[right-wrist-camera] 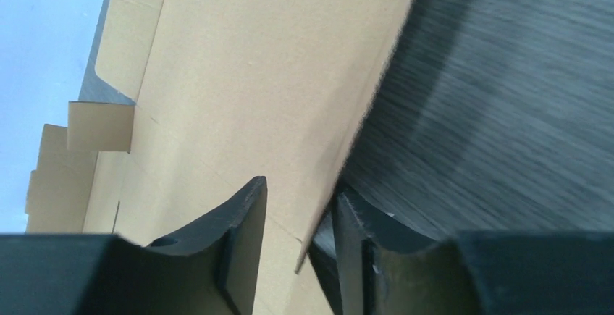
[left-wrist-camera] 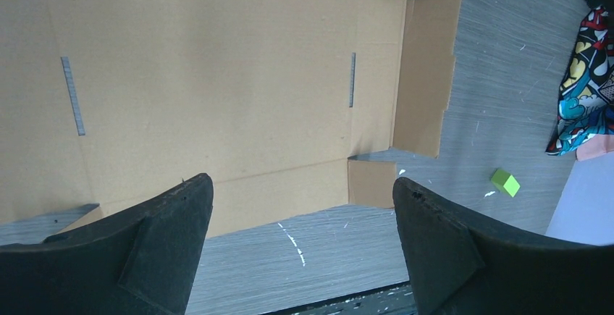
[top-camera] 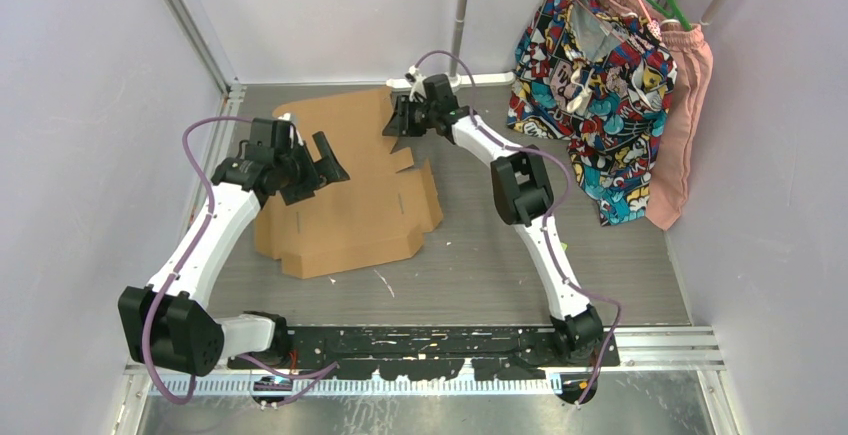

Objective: Fold the paper box

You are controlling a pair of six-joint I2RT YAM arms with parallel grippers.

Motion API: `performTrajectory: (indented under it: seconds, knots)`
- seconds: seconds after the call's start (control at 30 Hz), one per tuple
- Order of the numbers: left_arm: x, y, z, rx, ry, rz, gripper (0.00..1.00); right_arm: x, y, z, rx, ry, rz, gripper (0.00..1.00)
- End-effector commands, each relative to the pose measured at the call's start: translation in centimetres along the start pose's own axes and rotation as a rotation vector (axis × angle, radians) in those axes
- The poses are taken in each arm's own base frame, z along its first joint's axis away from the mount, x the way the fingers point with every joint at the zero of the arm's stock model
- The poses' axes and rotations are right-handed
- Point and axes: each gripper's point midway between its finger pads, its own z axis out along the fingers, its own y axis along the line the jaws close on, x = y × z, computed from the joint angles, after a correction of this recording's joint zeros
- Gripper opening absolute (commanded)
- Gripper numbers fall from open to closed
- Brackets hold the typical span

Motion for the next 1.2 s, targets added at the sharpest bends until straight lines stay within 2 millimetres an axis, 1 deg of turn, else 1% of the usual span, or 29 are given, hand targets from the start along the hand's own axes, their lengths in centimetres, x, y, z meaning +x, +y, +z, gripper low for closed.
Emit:
performTrajectory:
  seconds: [0.0,0.17,0.23,0.27,0.33,0.43,0.47,0.5,0.53,0.57,0.6,0.7,0.73,0.83,0.87,1.03,1.17]
  knots:
    - [-0.8,-0.6,-0.7,0.026,-0.053,0.033,0.94,-1.7,2.4,0.4,-0.056,-0.038,-0.026,0.39]
    - [-0.6,-0.5,-0.8,0.028,-0.053,0.033,0.94,-1.4,2.1,0.7,-0.020,-0.039,-0.018,0.20]
    - [-0.4,-0.4,-0.8,0.027,-0.051,0.030,0.94,-2.2,2.3,0.1,0.006,-0.064,-0.018,0.04]
    - [-0.4,-0.4,-0.8,0.030,-0.052,0.029,0.94,-2.5,2.4,-0.2,0.020,-0.083,-0.022,0.02]
    - [-0.3,-0.5,-1.0,0.037,-0.053,0.025,0.94,-3.5,2.8,-1.2,0.058,-0.123,-0.033,0.01]
    - [-0.3,-0.8,-1.4,0.053,-0.059,0.025,0.94,-4.9,4.1,-3.3,0.106,-0.189,-0.045,0.01]
    - [-0.3,-1.0,-1.7,0.061,-0.061,0.024,0.94,-4.8,4.4,-3.9,0.126,-0.202,-0.043,0.01]
    - [-0.3,-1.2,-1.9,0.069,-0.063,0.024,0.95,-5.1,4.9,-4.5,0.145,-0.225,-0.044,0.01]
    - [-0.3,-1.4,-2.2,0.076,-0.069,0.025,0.95,-5.6,5.4,-5.3,0.171,-0.256,-0.047,0.01]
    - [-0.3,-1.7,-2.4,0.084,-0.073,0.026,0.95,-5.7,6.0,-6.1,0.189,-0.273,-0.045,0.01]
    - [-0.3,-1.9,-2.7,0.088,-0.076,0.028,0.95,-6.4,6.9,-6.7,0.193,-0.314,-0.052,0.01]
    - [-0.1,-2.3,-3.4,0.100,-0.080,0.032,0.96,-7.2,9.1,-8.8,0.228,-0.379,-0.061,0.01]
    - [0.1,-2.5,-3.5,0.105,-0.079,0.035,0.97,-7.5,9.7,-9.7,0.248,-0.402,-0.062,0.01]
    - [0.8,-2.8,-3.8,0.116,-0.074,0.038,1.00,-8.6,10.5,-12.3,0.319,-0.466,-0.057,0.01]
    - [1.1,-3.0,-3.8,0.126,-0.070,0.038,1.00,-9.0,10.9,-13.5,0.335,-0.482,-0.059,0.01]
    - [2.7,-3.3,-3.0,0.152,-0.037,0.023,1.00,-9.3,10.5,-17.9,0.472,-0.500,-0.059,0.01]
    - [3.4,-3.9,-2.5,0.167,-0.024,0.020,1.00,-8.3,9.4,-21.7,0.587,-0.519,-0.037,0.01]
